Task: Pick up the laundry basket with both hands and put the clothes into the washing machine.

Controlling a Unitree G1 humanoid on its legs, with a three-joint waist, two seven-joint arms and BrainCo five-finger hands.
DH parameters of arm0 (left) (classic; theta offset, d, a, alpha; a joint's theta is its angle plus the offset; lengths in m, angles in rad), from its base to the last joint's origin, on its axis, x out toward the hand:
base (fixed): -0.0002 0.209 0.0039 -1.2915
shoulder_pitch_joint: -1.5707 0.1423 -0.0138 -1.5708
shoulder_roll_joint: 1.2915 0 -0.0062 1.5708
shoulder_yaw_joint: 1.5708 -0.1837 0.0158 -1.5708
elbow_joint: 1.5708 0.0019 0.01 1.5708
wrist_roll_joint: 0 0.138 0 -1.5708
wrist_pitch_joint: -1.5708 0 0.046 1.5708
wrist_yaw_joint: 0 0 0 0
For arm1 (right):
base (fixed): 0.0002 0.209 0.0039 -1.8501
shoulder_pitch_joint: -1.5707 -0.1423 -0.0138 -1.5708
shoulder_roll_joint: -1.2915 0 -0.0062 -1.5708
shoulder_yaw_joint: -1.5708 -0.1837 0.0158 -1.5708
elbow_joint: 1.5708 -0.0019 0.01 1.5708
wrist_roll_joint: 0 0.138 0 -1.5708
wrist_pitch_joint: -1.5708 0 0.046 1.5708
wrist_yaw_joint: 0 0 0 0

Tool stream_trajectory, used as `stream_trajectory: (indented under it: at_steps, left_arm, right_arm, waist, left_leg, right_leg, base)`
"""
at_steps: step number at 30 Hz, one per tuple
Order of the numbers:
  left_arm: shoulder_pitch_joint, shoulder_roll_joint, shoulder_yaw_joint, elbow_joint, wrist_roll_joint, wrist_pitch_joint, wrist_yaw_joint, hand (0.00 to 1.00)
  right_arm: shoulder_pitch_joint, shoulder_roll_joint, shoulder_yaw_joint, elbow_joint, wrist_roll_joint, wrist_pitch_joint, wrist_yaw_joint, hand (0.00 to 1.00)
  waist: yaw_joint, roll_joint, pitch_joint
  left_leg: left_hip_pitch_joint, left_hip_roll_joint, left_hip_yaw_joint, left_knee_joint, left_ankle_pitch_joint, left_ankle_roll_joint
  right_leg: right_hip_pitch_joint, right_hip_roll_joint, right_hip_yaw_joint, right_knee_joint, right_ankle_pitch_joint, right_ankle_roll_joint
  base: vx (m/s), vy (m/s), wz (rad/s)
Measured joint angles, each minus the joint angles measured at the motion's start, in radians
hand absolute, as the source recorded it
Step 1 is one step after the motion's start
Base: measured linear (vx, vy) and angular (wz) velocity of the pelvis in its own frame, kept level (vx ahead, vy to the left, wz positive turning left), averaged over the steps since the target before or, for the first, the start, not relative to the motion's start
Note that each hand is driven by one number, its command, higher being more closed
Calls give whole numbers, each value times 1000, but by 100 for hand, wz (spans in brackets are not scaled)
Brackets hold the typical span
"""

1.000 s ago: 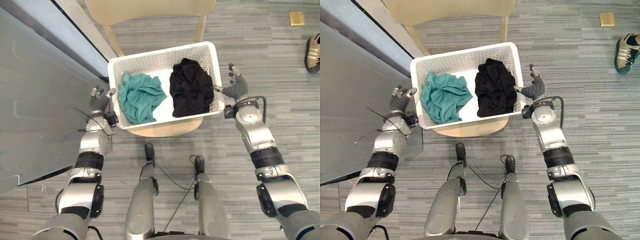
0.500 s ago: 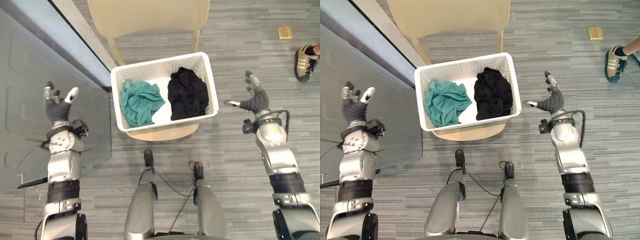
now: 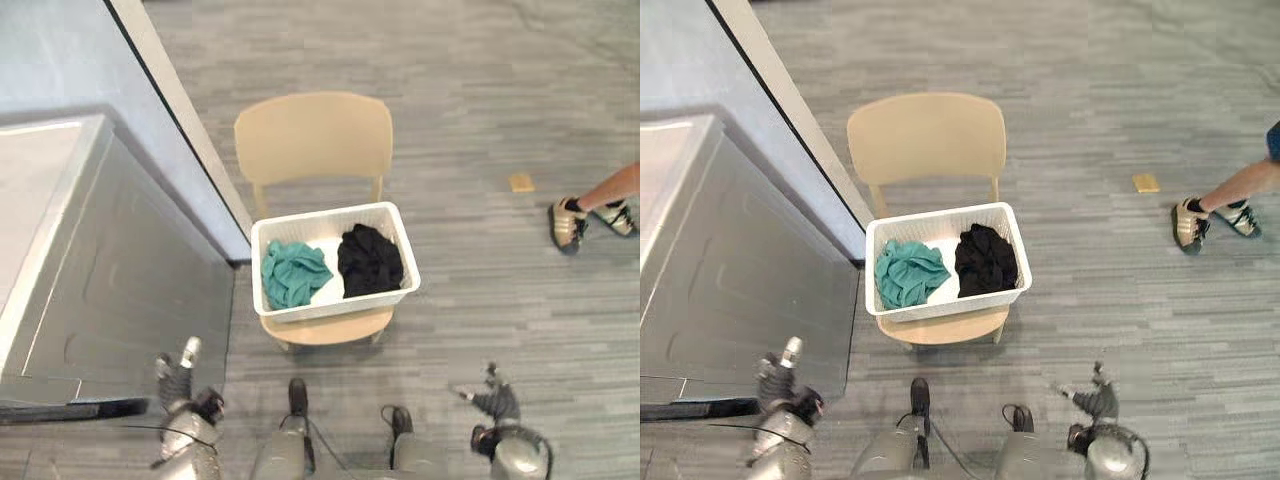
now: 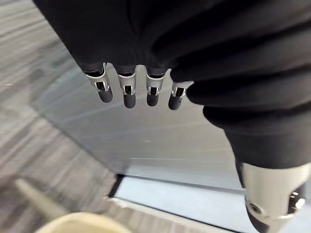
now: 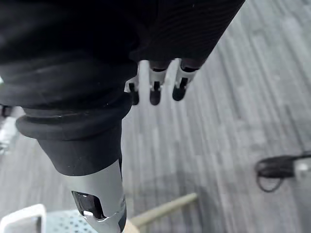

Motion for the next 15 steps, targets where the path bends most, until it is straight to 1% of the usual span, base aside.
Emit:
stream_trajectory:
  at_steps: [1,2,3,4,5,6,7,8,9,10,11,13,14,15]
  left_arm:
    - [-2,-1,-4,55,1,7,-7,0]
    - [-3,-3,-3,165,7,16,-20,0]
    - [-3,-4,-2,211,9,21,-23,0]
    - [-2,-6,14,305,12,31,-25,0]
    - [-3,-9,53,401,18,37,-27,0]
    - [-3,-11,82,446,25,38,-28,0]
    - [-10,-11,164,511,32,39,-30,0]
    - [-20,-14,219,558,50,44,-28,0]
    - [-11,-23,258,598,71,59,-29,0]
    - [-8,-21,267,604,88,68,-25,0]
    - [-9,-20,267,602,106,74,-23,0]
    - [-25,-23,265,591,104,75,-23,0]
    - [-50,-25,261,585,104,72,-22,0]
    - [-58,-25,254,582,105,69,-22,0]
  right_arm:
    - [-7,6,2,37,13,0,-13,0]
    - [-20,12,4,106,50,0,-30,0]
    - [-24,15,4,134,74,-1,-35,0]
    - [-33,17,4,195,101,-2,-38,0]
    - [-49,17,-2,269,118,-2,-37,0]
    - [-60,17,-7,312,118,-3,-38,0]
    - [-78,26,-22,401,118,-4,-38,0]
    - [-93,16,-43,469,125,-2,-37,0]
    - [-133,-4,-83,534,127,1,-38,0]
    - [-147,-5,-93,560,126,9,-38,0]
    - [-158,-3,-92,574,126,19,-39,0]
    - [-171,3,-91,580,125,26,-46,0]
    - [-193,-6,-80,587,129,25,-53,0]
    - [-207,-11,-78,591,130,26,-54,0]
  waist:
    - [0,-3,-11]
    - [0,-7,-27]
    - [2,-8,-33]
    - [3,-8,-58]
    - [4,-9,-79]
    - [4,-14,-85]
    - [3,-39,-92]
    - [26,-24,-99]
    - [39,-5,-102]
    - [34,-2,-105]
    - [35,4,-102]
    - [37,7,-105]
    - [37,18,-107]
    - [37,26,-107]
  left_leg:
    - [10,1,3,-1,-2,3]
    - [28,1,6,-5,-8,1]
    - [37,0,7,-5,-11,-4]
    - [41,-1,8,-6,-12,-4]
    - [42,-4,8,-6,-28,-19]
    - [46,-9,11,-6,-49,-41]
    - [54,-22,18,6,-65,-41]
    - [61,-24,17,46,-64,-25]
    - [73,-22,4,43,-60,2]
    - [73,-29,-7,40,-61,2]
    - [63,-38,-39,35,-61,2]
    - [30,-44,-82,32,-61,2]
    - [-28,-45,-110,34,-61,2]
    - [-59,-34,-115,31,-68,1]
  right_leg:
    - [9,0,0,1,-5,3]
    - [25,0,0,3,-10,4]
    - [33,-1,0,6,-12,5]
    - [35,-3,-2,12,-18,3]
    - [37,-7,-6,17,-21,1]
    - [43,-14,-9,14,-22,0]
    - [61,-43,-9,-5,-25,-5]
    - [76,-42,-13,-7,-26,-3]
    - [104,-35,-15,-9,-25,-2]
    - [114,-38,-24,-12,-26,-3]
    - [121,-44,-61,-5,-27,-3]
    - [101,-46,-113,23,-43,-10]
    - [45,-46,-155,91,-60,-6]
    - [17,-33,-172,126,-70,-18]
  base:
    - [-38,-9,-3]
    - [-39,-10,-2]
    - [-49,-10,2]
    - [-41,-7,9]
    - [-19,-4,13]
    - [1,20,22]
    - [49,44,11]
    - [38,35,5]
    - [19,26,14]
    - [-30,17,57]
    - [-42,16,93]
    - [-57,-29,108]
    - [-92,-72,113]
    - [-125,-92,134]
